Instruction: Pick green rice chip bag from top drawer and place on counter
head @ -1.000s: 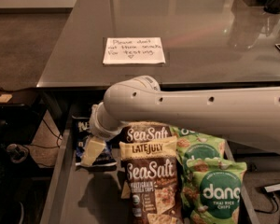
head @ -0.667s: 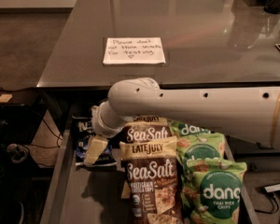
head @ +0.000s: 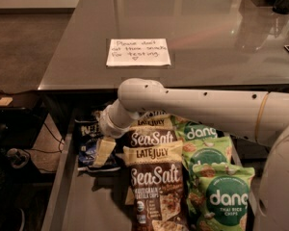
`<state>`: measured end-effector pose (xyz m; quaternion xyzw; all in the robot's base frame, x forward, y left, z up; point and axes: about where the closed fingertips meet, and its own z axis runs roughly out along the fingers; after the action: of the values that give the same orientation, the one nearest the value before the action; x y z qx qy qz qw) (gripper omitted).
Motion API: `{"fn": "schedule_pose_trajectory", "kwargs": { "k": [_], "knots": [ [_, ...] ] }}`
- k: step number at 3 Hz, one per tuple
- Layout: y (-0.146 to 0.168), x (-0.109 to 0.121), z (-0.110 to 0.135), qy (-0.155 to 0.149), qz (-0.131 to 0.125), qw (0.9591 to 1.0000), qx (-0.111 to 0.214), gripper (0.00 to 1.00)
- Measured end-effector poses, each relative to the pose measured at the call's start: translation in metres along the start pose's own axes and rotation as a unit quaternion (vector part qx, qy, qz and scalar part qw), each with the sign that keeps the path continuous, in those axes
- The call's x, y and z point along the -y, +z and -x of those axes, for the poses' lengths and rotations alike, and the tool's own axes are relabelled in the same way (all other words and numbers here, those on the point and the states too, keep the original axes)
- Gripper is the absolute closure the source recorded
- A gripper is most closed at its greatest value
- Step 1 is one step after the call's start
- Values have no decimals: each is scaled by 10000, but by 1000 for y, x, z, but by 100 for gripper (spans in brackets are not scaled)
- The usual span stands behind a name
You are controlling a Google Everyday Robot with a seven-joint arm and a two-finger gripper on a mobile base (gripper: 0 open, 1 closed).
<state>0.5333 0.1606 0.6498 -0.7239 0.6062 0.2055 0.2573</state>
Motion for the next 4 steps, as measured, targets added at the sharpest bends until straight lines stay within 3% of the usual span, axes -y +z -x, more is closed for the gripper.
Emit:
{"fn": "schedule_pose_trajectory", "kwargs": {
  "k": [2,4],
  "knots": [
    [-3,-6,-4,48,76,9998,-195,43],
    [-26,-20,19,209,-86,9988,-428,89]
  ]
}}
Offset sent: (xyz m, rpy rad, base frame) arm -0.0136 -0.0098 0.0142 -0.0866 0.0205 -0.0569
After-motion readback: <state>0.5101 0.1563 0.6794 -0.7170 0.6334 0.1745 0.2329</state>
